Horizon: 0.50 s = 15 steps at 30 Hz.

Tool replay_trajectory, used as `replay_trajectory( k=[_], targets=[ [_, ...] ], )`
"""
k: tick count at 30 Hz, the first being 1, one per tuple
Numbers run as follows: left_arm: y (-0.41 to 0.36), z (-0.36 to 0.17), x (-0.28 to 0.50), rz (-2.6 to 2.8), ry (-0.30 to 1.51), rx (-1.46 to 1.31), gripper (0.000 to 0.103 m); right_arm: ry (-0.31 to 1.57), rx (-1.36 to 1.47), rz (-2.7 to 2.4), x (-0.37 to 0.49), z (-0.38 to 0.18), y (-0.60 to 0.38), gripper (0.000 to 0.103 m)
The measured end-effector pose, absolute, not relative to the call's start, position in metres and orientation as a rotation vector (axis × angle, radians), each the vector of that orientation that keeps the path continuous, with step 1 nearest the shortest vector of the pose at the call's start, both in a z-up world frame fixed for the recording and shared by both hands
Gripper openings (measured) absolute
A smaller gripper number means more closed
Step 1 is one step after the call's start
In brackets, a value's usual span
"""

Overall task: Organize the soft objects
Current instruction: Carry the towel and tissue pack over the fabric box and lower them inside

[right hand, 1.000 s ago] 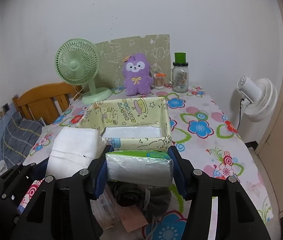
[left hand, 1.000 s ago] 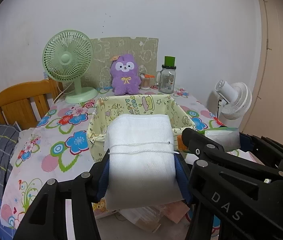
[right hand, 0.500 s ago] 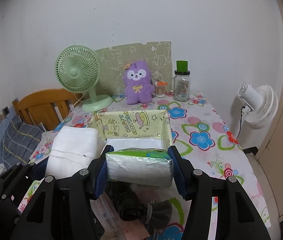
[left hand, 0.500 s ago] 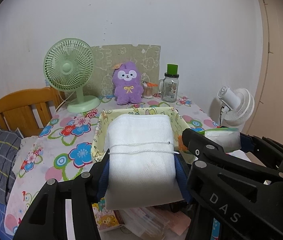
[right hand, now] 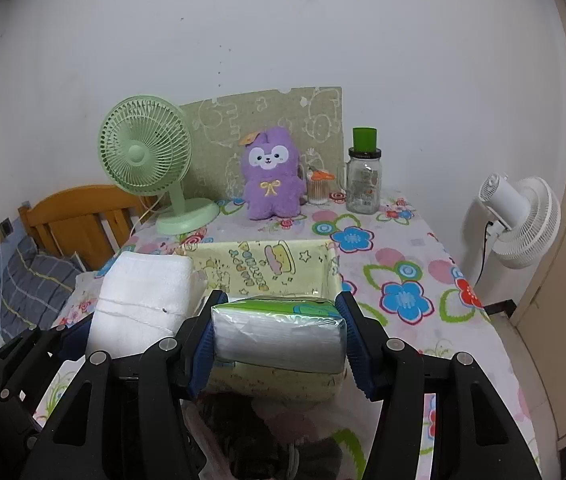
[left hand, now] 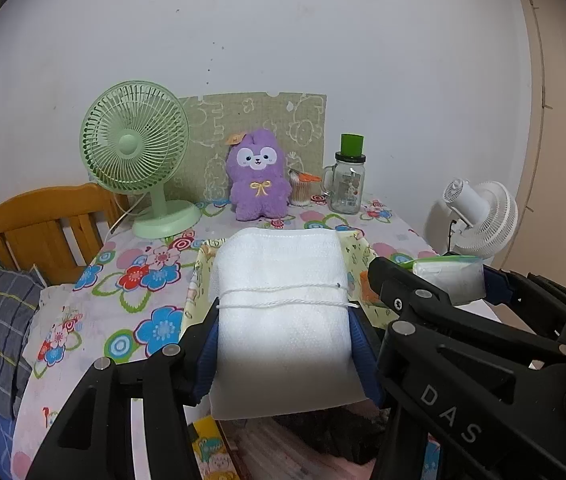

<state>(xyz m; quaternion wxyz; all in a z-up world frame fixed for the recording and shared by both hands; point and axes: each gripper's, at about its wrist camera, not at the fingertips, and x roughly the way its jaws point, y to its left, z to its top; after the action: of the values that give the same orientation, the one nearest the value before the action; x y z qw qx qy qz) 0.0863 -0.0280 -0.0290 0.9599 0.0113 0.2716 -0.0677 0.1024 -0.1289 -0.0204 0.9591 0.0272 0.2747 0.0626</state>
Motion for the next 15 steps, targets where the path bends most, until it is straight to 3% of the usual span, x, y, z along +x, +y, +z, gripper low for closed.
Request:
replay_trajectory(
  k=[15],
  targets=[
    [-0.023, -0.030, 0.125, -0.134, 0.554, 0.013, 0.060, 0.559, 0.050, 0.132, 0.145, -0.020, -0.125, 0.059]
  ],
)
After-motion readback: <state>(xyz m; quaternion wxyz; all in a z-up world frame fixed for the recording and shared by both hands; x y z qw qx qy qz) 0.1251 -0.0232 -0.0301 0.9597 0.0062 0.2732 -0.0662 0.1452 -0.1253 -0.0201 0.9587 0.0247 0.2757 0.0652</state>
